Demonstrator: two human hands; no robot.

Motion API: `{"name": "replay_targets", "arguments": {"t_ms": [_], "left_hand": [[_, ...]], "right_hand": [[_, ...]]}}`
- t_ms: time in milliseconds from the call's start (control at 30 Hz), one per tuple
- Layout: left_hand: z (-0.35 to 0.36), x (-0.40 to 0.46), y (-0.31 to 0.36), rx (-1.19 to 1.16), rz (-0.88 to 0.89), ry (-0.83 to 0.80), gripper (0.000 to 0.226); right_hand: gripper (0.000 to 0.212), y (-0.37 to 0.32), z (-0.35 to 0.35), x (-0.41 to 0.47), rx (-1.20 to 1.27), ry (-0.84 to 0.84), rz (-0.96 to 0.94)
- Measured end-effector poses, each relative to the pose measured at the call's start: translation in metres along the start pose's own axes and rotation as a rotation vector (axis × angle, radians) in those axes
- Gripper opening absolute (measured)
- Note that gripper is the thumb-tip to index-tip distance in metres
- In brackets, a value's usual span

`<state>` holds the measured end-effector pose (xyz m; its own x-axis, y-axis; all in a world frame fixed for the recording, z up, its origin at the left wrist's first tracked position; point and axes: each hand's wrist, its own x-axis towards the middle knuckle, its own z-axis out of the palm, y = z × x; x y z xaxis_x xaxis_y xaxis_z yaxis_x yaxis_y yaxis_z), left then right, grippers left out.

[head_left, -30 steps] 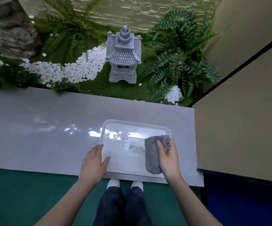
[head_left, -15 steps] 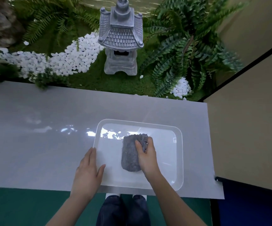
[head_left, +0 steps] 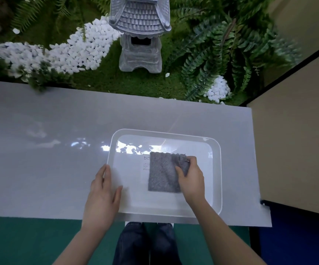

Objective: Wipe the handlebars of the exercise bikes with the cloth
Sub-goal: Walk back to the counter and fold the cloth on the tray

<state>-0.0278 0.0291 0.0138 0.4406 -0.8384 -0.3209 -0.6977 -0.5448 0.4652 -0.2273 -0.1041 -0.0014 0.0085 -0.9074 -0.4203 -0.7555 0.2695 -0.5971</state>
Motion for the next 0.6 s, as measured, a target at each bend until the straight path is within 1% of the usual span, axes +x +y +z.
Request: {"name": "replay_targets", "arguments": {"t_ms": [100,167,200,233,267,333,433,467,533,600], "left_hand": [[0.001,0.000,0.000,-0.009,0.004,0.007,0.065],[0.001,0.000,0.000,-0.009,0.004,0.008,0.065],[0.000,0.000,0.000,-0.007,0.006,0.009,0.065],[0.000,0.000,0.000,-0.003,0.009,0.009,0.064],[0.000,-0.001,0.001,0.001,0.011,0.009,0.064],[0.000,-0.001,0.001,0.009,0.007,0.006,0.064],[0.000,-0.001,0.000,0.037,0.012,0.024,0.062],[0.000,0.000,-0.001,0.081,0.054,0.063,0.058],[0.000,0.002,0.002,0.173,0.194,0.147,0.047],[0.004,0.008,0.013,0.159,0.322,0.151,0.040]], "right_hand": [[0.039,0.000,-0.003,-0.007,-0.187,0.152,0.013],[0.038,-0.005,-0.001,-0.015,-0.266,0.285,-0.082],[0.031,-0.009,0.003,-0.020,-0.272,0.320,-0.162],[0.021,-0.014,0.009,-0.025,-0.258,0.300,-0.231],[0.013,-0.019,0.016,-0.030,-0.235,0.235,-0.279],[0.015,-0.026,0.032,-0.038,-0.206,0.088,-0.321],[0.022,-0.027,0.049,-0.041,-0.226,0.007,-0.313],[0.022,-0.026,0.052,-0.041,-0.228,0.005,-0.310],[0.018,-0.022,0.051,-0.040,-0.167,0.009,-0.298],[0.012,-0.018,0.045,-0.037,-0.059,0.053,-0.242]]}}
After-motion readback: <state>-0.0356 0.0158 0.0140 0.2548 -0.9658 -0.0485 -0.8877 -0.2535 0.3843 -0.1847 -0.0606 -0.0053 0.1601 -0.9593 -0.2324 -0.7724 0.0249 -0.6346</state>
